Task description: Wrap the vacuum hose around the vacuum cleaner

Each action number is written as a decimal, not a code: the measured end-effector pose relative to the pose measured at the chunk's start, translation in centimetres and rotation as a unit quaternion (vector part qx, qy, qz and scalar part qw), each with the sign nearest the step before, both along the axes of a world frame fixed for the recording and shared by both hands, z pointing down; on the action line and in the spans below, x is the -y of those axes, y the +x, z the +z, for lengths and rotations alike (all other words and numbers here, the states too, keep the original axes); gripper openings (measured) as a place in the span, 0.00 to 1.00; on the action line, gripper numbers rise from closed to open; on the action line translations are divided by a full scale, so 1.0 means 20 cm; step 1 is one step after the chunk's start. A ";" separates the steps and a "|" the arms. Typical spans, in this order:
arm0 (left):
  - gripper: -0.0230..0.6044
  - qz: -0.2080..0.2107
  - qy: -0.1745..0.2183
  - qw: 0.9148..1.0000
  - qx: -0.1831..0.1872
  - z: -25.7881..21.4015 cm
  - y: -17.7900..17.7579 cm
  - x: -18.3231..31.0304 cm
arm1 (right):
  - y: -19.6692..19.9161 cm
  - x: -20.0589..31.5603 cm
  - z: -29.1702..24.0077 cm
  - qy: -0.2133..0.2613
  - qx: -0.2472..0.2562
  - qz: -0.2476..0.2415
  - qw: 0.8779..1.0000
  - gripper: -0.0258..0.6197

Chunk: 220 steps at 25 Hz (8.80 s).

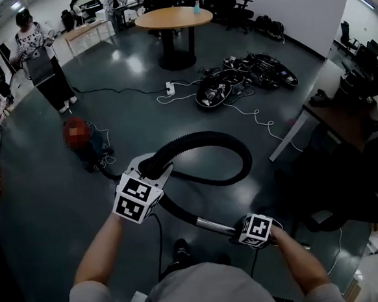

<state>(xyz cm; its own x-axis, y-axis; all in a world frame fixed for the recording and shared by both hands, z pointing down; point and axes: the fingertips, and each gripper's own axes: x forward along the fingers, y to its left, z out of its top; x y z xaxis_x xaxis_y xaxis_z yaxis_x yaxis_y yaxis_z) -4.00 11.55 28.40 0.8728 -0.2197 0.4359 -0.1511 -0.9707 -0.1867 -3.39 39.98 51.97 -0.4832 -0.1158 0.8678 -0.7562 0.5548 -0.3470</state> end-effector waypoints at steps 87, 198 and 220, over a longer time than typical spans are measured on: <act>0.34 0.362 0.157 0.892 0.220 0.29 0.41 0.89 | 0.58 1.74 -0.24 -0.034 -0.125 -0.126 0.984 0.24; 0.34 -0.086 -0.217 0.970 0.068 0.78 -0.43 1.82 | -0.36 3.83 -0.66 0.143 0.316 0.462 0.816 0.23; 0.27 -0.097 -0.033 0.992 0.068 0.41 -0.70 2.22 | -0.31 3.86 -0.70 0.210 0.120 0.250 0.937 0.22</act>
<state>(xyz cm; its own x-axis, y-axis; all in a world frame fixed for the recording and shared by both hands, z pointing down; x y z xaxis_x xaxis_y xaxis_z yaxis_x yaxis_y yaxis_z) -17.93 -32.76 36.60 0.7484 -0.3452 0.5663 -0.3151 -0.9364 -0.1544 -9.63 -37.26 37.91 -0.4526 -0.6872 0.5682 -0.8864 0.2769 -0.3711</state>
